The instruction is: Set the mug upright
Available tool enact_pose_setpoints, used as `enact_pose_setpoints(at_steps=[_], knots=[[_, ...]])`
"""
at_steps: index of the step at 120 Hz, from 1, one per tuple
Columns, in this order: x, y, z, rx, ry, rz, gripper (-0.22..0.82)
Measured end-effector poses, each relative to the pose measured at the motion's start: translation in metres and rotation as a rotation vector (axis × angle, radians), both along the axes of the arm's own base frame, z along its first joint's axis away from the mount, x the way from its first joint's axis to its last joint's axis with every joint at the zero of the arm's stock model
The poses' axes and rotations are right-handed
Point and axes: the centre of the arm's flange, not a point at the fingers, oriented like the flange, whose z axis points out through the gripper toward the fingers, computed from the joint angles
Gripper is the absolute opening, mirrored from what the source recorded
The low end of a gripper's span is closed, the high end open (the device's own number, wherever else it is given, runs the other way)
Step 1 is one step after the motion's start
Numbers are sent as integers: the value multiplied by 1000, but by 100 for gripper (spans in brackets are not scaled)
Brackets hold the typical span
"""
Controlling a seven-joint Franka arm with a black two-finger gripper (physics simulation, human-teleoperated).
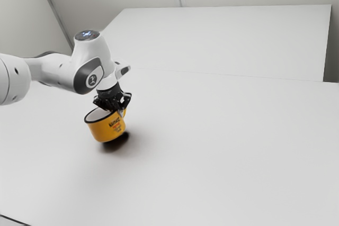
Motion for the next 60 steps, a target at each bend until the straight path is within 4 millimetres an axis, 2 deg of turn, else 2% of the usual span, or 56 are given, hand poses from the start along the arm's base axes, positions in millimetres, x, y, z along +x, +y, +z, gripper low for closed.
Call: enact_pose_setpoints(at_steps=[8,14,19,30,36,41,56,60], knots=[[1,9,-7,-2,4,39,-17],[2,2,-14,-3,12,42,-17],[3,-16,-21,-4,21,22,-17],[2,-75,-33,-6,31,-61,-17],[0,-91,-36,-7,32,-79,-17],[1,-92,-36,-8,30,-71,-17],[3,-79,-37,-10,22,-23,-17],[3,-78,-37,-13,21,-15,-10]])
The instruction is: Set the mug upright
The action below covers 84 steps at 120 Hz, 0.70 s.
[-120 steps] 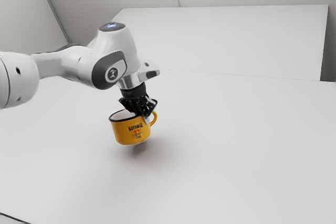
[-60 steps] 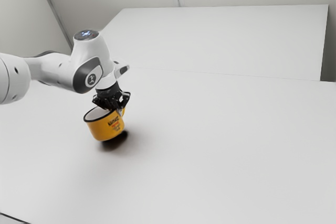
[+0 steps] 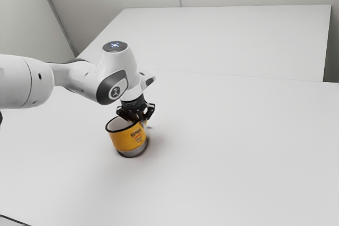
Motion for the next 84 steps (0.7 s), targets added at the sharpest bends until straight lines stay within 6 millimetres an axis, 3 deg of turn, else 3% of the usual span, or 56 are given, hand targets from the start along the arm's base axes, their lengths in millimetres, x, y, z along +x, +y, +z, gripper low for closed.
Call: enact_pose_setpoints(at_steps=[14,34,60,84], knots=[[-1,-3,4,-9,-3,5,17],[-8,-4,46,-9,-35,11,40],[-6,-4,93,-5,-66,-23,53],[15,-8,169,5,-120,-115,58]])
